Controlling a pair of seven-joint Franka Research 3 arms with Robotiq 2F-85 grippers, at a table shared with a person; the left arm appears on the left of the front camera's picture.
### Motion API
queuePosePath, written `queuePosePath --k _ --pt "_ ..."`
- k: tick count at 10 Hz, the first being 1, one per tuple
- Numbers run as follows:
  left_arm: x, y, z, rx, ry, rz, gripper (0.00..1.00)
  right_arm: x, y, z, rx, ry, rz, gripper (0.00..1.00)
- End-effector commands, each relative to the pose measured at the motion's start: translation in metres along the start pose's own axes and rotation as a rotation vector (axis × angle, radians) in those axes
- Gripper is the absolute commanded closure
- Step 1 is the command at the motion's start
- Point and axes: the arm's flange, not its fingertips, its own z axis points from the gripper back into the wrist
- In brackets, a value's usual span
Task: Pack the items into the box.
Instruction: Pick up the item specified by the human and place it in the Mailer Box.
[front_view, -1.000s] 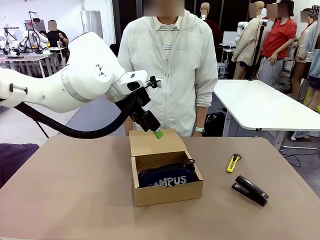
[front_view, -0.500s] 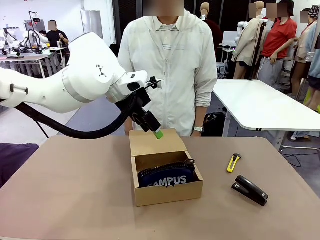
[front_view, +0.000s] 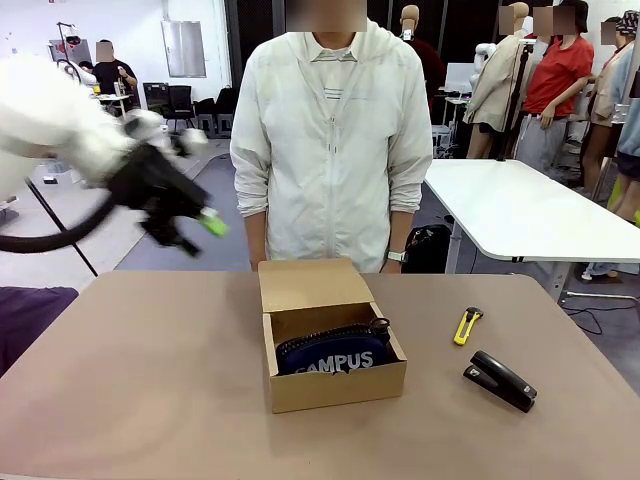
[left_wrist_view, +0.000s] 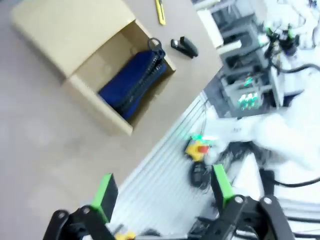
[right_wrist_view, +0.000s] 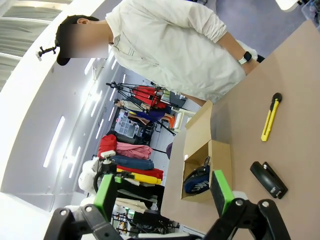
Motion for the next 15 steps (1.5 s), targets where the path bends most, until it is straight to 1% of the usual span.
queuePosePath --k 1,2,3,4,5,6,7,15 --pt "-0.062 0.041 0.059 -0.248 -0.473 0.314 0.03 0.003 0.001 -0.002 0.024 -0.020 0.026 0.00" --pt "-0.091 0.064 0.076 -0.293 -0.634 0.432 0.03 0.003 0.001 -0.002 0.024 -0.020 0.026 0.00" --pt "-0.112 0.083 0.082 -0.331 -0.809 0.497 0.03 0.003 0.001 -0.002 0.024 -0.020 0.026 0.00" --pt "-0.129 0.102 0.084 -0.323 -1.075 0.520 0.03 0.003 0.001 -0.002 0.024 -0.020 0.026 0.00" --pt "-0.138 0.114 0.081 -0.388 -1.211 0.522 0.03 0.003 0.001 -0.002 0.024 -0.020 0.026 0.00" --pt "-0.135 0.118 0.065 -0.411 -1.142 0.472 0.03 0.003 0.001 -0.002 0.024 -0.020 0.026 0.00" --pt "-0.146 0.125 0.107 -0.275 -0.632 0.504 0.03 0.003 0.001 -0.002 0.024 -0.020 0.026 0.00" --pt "-0.146 0.125 0.107 -0.275 -0.632 0.504 0.03 0.003 0.001 -0.002 0.024 -0.020 0.026 0.00"
